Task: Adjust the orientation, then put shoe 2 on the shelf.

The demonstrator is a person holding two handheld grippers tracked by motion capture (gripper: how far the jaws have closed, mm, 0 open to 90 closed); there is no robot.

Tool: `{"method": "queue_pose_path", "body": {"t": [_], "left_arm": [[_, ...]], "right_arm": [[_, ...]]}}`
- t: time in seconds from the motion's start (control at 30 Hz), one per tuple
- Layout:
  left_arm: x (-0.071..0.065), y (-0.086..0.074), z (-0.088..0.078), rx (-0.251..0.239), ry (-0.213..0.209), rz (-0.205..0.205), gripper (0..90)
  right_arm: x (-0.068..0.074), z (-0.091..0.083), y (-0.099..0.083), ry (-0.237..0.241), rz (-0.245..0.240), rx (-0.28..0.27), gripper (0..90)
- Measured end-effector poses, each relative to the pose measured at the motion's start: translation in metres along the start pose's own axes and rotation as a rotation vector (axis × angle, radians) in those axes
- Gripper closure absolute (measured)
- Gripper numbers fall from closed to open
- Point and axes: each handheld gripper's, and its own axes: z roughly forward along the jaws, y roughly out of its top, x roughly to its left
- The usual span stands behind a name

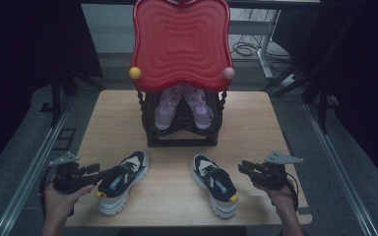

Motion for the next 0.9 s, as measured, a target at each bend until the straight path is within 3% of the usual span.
{"method": "queue_pose_path", "body": {"t": [0.13,0.3,0.7,0.9], "left_arm": [[-0.003,0.001,0.000,0.002,-0.002,0.010,40.9],[-0.004,0.002,-0.002,-0.003,0.001,0.016,40.9],[-0.006,0.001,0.007,0.019,0.022,0.029,41.9],[-0.010,0.001,0.022,0.065,0.048,0.057,43.6]], "right_arm": [[0.000,-0.004,-0.002,0.004,0.015,0.002,54.8],[0.002,-0.009,-0.001,0.005,0.019,-0.001,49.5],[0.021,-0.001,0.008,0.068,-0.039,0.047,44.6],[0.022,0.002,0.009,0.071,-0.042,0.048,44.9]]}}
